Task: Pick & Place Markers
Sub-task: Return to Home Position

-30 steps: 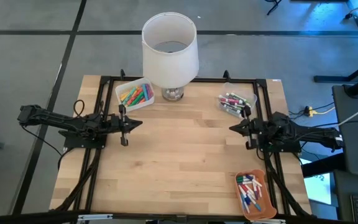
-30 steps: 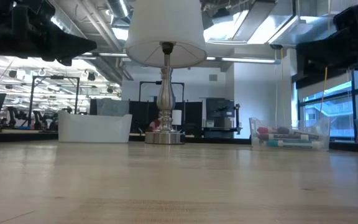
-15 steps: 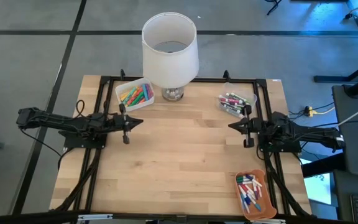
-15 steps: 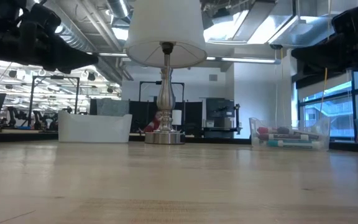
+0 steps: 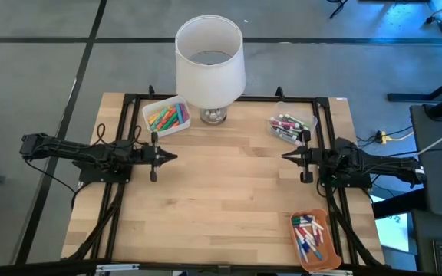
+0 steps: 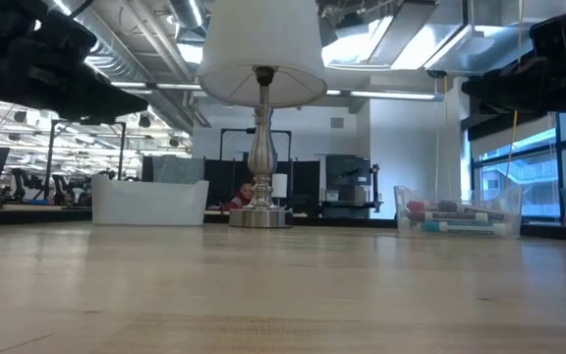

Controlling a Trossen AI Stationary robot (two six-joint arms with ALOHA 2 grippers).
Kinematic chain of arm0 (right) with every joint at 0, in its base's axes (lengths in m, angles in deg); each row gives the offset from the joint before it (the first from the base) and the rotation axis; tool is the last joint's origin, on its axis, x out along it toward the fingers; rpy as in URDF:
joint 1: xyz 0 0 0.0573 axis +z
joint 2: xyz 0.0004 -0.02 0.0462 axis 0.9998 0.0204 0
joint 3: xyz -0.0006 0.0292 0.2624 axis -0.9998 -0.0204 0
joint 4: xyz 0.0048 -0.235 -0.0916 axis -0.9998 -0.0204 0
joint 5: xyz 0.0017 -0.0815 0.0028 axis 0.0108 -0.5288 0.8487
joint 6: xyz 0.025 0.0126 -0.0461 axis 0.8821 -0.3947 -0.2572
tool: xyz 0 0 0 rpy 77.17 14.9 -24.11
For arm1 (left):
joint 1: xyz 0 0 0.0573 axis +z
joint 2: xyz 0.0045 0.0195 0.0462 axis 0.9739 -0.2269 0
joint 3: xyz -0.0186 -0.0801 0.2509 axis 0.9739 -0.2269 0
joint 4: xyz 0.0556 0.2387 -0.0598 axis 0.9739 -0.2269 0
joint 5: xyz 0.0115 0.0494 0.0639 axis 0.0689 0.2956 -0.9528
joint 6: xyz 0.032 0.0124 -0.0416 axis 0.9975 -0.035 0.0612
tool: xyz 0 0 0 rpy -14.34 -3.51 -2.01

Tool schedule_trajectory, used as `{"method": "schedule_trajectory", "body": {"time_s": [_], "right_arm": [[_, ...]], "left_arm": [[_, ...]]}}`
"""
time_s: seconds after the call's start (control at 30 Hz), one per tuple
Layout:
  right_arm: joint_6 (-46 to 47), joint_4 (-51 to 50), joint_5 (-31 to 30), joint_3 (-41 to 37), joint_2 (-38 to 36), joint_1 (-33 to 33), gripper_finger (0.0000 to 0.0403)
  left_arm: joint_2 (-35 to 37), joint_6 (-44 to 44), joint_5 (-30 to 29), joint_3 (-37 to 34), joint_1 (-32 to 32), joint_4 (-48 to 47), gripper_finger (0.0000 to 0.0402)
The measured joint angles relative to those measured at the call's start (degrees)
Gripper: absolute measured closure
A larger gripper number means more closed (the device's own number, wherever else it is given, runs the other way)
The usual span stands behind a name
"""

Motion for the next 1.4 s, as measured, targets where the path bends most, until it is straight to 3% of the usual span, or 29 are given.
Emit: {"method": "schedule_trajectory", "body": {"time_s": [0.1,0.27,0.5,0.87,1.4], "right_arm": [[-0.2,0.0,0.0,0.0,0.0,0.0,0.0374],[-2.6,-0.1,-1.9,0.0,0.0,0.0,0.0371],[-1.4,-1.4,-5.5,0.0,0.0,0.0,0.037],[-1.7,-2.2,-5.6,0.0,0.0,0.0,0.037],[-1.8,-4.3,-7.5,0.1,0.4,0.0,0.037]], "left_arm": [[0.0,0.6,3.8,0.0,-0.1,0.2,0.0398],[1.2,0.5,-2.7,0.0,0.0,2.2,0.0398],[7.8,0.5,0.2,0.0,-0.1,-0.4,0.0396],[22.2,1.7,-2.4,0.2,0.0,-14.7,0.0394],[21.8,-1.1,-2.2,0.2,0.0,-14.8,0.039]]}}
